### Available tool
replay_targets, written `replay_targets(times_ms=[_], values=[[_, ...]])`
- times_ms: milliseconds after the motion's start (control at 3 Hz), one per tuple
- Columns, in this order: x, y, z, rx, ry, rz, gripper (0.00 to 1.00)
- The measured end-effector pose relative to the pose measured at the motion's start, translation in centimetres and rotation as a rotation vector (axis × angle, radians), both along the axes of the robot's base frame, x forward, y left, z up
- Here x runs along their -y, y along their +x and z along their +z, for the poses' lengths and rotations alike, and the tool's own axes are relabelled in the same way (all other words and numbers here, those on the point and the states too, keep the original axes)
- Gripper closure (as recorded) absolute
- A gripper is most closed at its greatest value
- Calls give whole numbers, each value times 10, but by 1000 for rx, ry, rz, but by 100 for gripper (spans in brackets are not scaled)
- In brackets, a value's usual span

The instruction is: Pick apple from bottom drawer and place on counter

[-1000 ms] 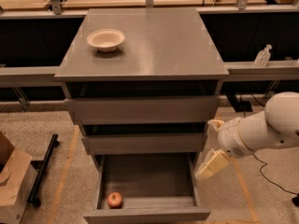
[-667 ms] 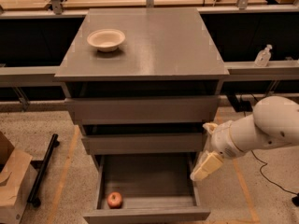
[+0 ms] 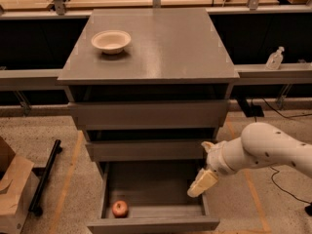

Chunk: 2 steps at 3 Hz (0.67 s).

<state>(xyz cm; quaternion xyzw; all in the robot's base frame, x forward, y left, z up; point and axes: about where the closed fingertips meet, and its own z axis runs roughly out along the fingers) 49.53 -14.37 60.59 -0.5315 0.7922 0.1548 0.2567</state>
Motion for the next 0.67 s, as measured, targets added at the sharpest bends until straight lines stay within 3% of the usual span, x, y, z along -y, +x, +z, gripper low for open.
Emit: replay_targets(times_ms=[333,667], values=[[-18,11,-47,-6,47,3,0],[-20,9,-60,-22,57,0,0]])
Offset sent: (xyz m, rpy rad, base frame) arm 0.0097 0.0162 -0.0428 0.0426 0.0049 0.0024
